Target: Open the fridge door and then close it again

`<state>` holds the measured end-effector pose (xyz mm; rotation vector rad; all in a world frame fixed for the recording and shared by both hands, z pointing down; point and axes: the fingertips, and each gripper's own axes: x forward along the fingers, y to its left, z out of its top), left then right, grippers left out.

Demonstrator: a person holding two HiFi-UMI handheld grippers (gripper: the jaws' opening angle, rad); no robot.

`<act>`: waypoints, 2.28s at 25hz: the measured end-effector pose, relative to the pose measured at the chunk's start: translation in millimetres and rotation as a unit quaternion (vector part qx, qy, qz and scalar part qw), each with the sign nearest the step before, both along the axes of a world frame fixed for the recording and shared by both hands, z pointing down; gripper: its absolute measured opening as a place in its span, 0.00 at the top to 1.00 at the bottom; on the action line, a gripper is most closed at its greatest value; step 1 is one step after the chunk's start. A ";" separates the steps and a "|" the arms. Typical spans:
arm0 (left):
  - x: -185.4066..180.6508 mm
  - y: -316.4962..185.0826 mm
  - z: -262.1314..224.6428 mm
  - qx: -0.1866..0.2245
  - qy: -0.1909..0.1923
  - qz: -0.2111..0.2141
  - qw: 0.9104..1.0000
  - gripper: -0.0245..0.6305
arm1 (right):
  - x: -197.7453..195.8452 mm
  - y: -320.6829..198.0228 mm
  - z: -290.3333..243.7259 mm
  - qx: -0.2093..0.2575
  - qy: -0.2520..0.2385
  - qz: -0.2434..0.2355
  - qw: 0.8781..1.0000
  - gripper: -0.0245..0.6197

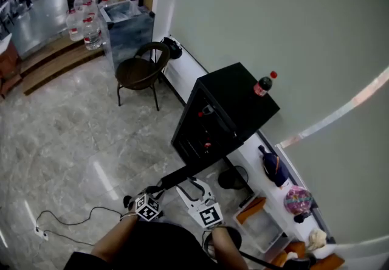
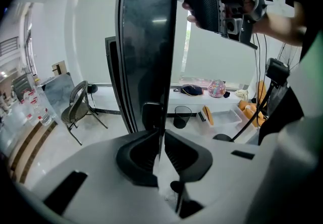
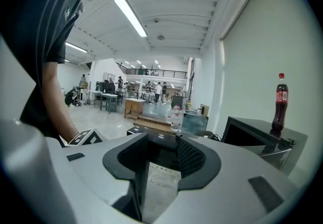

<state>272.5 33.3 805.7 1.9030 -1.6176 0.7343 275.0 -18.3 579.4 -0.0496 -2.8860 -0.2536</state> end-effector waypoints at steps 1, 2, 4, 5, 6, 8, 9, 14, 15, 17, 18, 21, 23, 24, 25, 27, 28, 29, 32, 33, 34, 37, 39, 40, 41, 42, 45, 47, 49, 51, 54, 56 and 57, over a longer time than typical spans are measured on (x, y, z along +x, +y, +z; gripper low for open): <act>-2.0 -0.7 0.0 0.001 0.001 0.001 1.000 0.91 | -1.8 -0.4 -0.5 -0.001 -0.002 -0.001 1.000 0.68; -3.3 -1.3 0.6 0.000 0.003 0.002 1.000 0.91 | -3.2 -1.0 -0.2 -0.001 -0.002 -0.002 1.000 0.68; -6.7 -2.6 2.0 -0.001 0.006 0.002 1.000 0.91 | -6.8 -1.9 1.0 0.000 -0.001 -0.002 1.000 0.68; -10.0 -3.1 2.1 -0.001 0.007 0.002 1.000 0.91 | -9.8 -2.0 1.2 0.001 0.000 -0.003 1.000 0.68; -14.3 -3.6 1.7 0.000 0.009 0.002 1.000 0.91 | -13.5 -2.0 1.1 0.003 0.002 -0.003 1.000 0.68; -23.7 -5.5 0.9 0.002 0.012 0.004 1.000 0.90 | -21.8 -3.0 0.5 0.007 0.006 0.000 1.000 0.68; -28.5 -7.3 0.7 0.004 0.013 0.007 1.000 0.90 | -26.2 -4.4 -0.1 0.008 0.007 0.003 1.000 0.68; -57.3 -21.7 1.0 0.006 0.014 0.036 0.999 0.90 | -51.8 -15.6 0.3 0.010 0.010 0.027 1.000 0.69; -63.2 -25.3 1.4 0.006 0.014 0.043 0.999 0.90 | -57.1 -18.6 0.9 0.011 0.011 0.032 0.999 0.69; -76.0 -32.1 1.9 0.003 0.013 0.060 0.998 0.90 | -68.3 -24.7 1.7 0.009 0.010 0.046 0.999 0.69; -82.9 -34.9 2.1 0.003 0.012 0.069 0.998 0.90 | -74.2 -27.3 2.1 0.007 0.009 0.053 0.999 0.69; -103.5 -41.9 3.1 0.004 0.011 0.089 0.996 0.90 | -92.6 -32.9 4.3 0.005 0.017 0.077 0.997 0.69; -118.3 -48.0 3.3 0.008 0.012 0.101 0.995 0.89 | -105.5 -37.0 4.4 0.008 0.021 0.094 0.995 0.69; -125.6 -52.3 3.4 0.011 0.011 0.108 0.994 0.89 | -111.6 -40.2 4.4 0.008 0.020 0.104 0.994 0.69; -133.1 -57.5 3.9 0.014 0.009 0.116 0.993 0.89 | -117.7 -44.4 4.6 0.008 0.018 0.114 0.993 0.69; -148.1 -69.9 6.6 0.016 0.005 0.132 0.991 0.89 | -130.3 -55.4 5.6 0.007 0.018 0.134 0.991 0.69; -154.8 -76.7 7.8 0.015 0.005 0.141 0.990 0.89 | -136.9 -61.8 6.0 0.007 0.020 0.143 0.990 0.69; -161.2 -83.7 8.0 0.014 0.006 0.150 0.989 0.89 | -143.3 -68.5 5.9 0.006 0.022 0.151 0.988 0.69; -180.8 -104.3 6.8 0.009 0.009 0.172 0.985 0.88 | -162.0 -88.1 2.5 0.000 0.022 0.177 0.984 0.69; -186.5 -111.1 6.2 0.007 0.008 0.178 0.984 0.88 | -167.3 -94.6 0.9 -0.003 0.021 0.187 0.982 0.69; -191.9 -119.0 4.5 0.006 0.008 0.183 0.983 0.88 | -171.8 -101.6 -0.4 -0.006 0.020 0.196 0.980 0.69; -208.6 -145.3 1.7 0.007 0.008 0.189 0.982 0.88 | -185.3 -124.3 -1.6 -0.004 0.023 0.220 0.975 0.69; -219.7 -161.2 5.8 0.009 0.010 0.192 0.981 0.87 | -195.2 -137.7 0.8 -0.001 0.025 0.238 0.971 0.70; -224.4 -168.4 7.0 0.010 0.010 0.194 0.981 0.87 | -199.2 -143.6 2.3 0.001 0.026 0.247 0.969 0.70; -227.9 -174.9 8.7 0.009 0.011 0.198 0.980 0.87 | -202.2 -149.4 3.7 0.002 0.025 0.258 0.966 0.70; -230.8 -180.9 10.6 0.006 0.012 0.203 0.979 0.87 | -204.8 -154.9 4.8 0.001 0.025 0.268 0.963 0.70; -240.5 -200.9 9.3 -0.001 0.011 0.214 0.977 0.86 | -212.9 -170.4 5.7 -0.018 0.026 0.296 0.955 0.70; -245.6 -211.5 8.4 -0.006 0.012 0.219 0.976 0.86 | -217.9 -179.6 4.9 -0.027 0.028 0.310 0.950 0.70; -251.4 -222.4 9.0 -0.012 0.014 0.222 0.975 0.86 | -223.1 -188.9 3.5 -0.022 0.030 0.319 0.947 0.70; -256.4 -233.1 9.9 -0.019 0.013 0.227 0.974 0.85 | -225.9 -198.8 2.4 -0.020 0.031 0.334 0.942 0.70; -262.4 -250.7 8.6 -0.019 0.015 0.234 0.972 0.85 | -228.9 -214.2 2.1 -0.029 0.024 0.360 0.932 0.70; -265.2 -260.4 8.5 -0.023 0.016 0.238 0.971 0.85 | -232.6 -222.6 0.8 -0.027 0.022 0.373 0.927 0.70; -265.9 -264.2 8.8 -0.025 0.018 0.242 0.970 0.85 | -234.7 -225.7 -0.3 -0.024 0.021 0.378 0.925 0.70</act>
